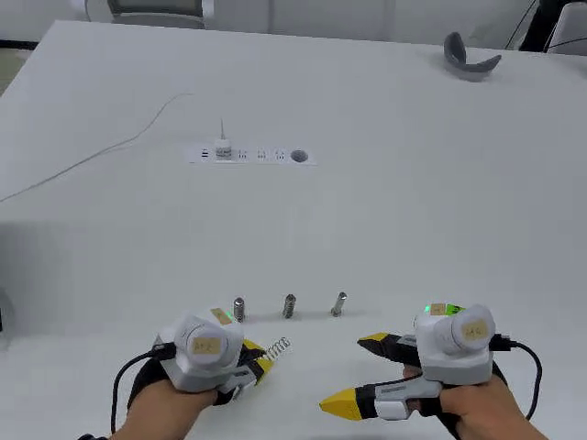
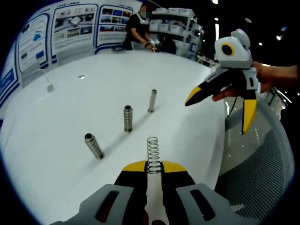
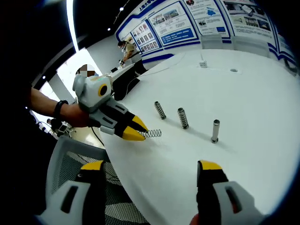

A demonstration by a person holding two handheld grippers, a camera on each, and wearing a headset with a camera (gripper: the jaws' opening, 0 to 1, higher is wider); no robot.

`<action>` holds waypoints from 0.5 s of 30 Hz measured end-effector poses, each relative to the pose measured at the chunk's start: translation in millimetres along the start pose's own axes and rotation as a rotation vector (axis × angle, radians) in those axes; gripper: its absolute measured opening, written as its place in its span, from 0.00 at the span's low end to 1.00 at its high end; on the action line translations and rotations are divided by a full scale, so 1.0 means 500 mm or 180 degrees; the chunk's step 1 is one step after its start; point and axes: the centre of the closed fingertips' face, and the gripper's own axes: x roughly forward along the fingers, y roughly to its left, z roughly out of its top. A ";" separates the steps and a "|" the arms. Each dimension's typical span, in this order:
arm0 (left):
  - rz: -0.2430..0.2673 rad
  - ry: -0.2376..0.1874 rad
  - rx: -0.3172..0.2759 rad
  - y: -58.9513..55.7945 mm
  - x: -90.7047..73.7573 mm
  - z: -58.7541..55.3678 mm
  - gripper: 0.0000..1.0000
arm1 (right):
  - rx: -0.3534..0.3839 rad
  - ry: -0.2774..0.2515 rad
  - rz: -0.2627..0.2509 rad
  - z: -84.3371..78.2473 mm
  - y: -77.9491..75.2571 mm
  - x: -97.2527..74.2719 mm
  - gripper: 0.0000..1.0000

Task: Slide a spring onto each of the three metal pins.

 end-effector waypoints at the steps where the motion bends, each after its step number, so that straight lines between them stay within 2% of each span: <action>1: 0.0004 -0.0004 0.0001 0.002 -0.005 -0.002 0.10 | -0.0011 0.0005 0.0010 0.002 0.001 0.003 0.81; 8: 0.0024 -0.0042 -0.0006 0.014 -0.051 -0.013 0.10 | -0.0049 0.0037 0.0126 0.016 0.016 0.024 0.79; 15: 0.0048 -0.0110 0.0019 0.025 -0.091 -0.005 0.10 | -0.0038 0.0033 0.0249 0.033 0.031 0.042 0.77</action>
